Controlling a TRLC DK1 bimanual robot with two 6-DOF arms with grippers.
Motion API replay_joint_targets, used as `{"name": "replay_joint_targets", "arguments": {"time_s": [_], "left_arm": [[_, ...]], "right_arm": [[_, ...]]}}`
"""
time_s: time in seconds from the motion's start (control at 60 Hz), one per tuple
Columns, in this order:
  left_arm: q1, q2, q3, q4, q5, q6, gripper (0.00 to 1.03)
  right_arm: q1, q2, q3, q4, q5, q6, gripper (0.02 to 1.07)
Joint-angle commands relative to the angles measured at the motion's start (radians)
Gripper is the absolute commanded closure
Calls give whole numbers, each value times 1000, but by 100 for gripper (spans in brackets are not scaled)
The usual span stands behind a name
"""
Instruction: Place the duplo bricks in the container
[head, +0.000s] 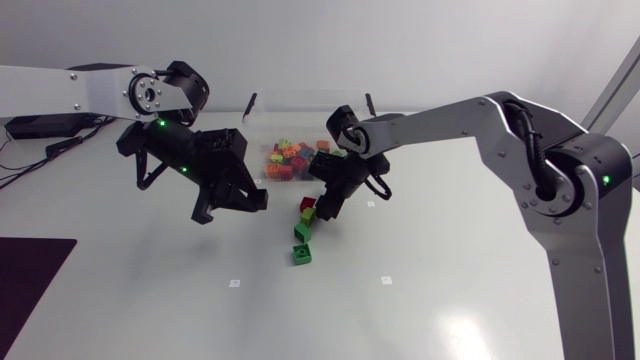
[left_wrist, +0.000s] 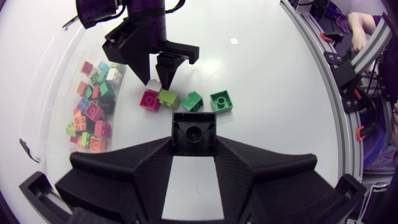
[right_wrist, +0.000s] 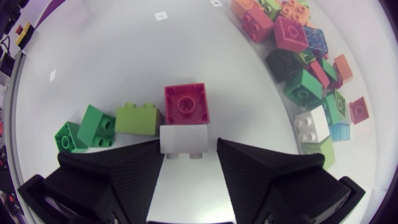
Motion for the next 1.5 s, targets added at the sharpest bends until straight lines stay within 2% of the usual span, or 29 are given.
{"name": "replay_joint_targets", "arguments": {"time_s": [0.0,0.183,0.3,0.367,0.683,1.0,1.133,1.283,1.483], "left_arm": [[-1,-36,-24,-14,15,-5,67],[4,-53,-36,-14,15,-5,67],[4,-62,-36,-14,15,-8,67],[4,-67,-32,-14,17,-14,67],[2,-78,25,-6,35,-71,67],[-38,13,168,188,37,-318,67],[-59,67,233,310,34,-451,67],[-61,148,338,389,0,-582,67],[-53,255,445,451,-64,-692,67]], "right_arm": [[15,40,38,-24,9,-32,56],[23,68,90,-70,21,-45,60],[31,83,105,-93,27,-55,78],[32,81,101,-94,27,-54,83],[14,-46,-33,-80,34,-54,83],[-41,-284,-199,-56,17,-20,83],[-58,-342,-220,-34,1,14,83],[-71,-383,-223,10,-14,75,83],[-90,-414,-205,75,-42,169,83]]}}
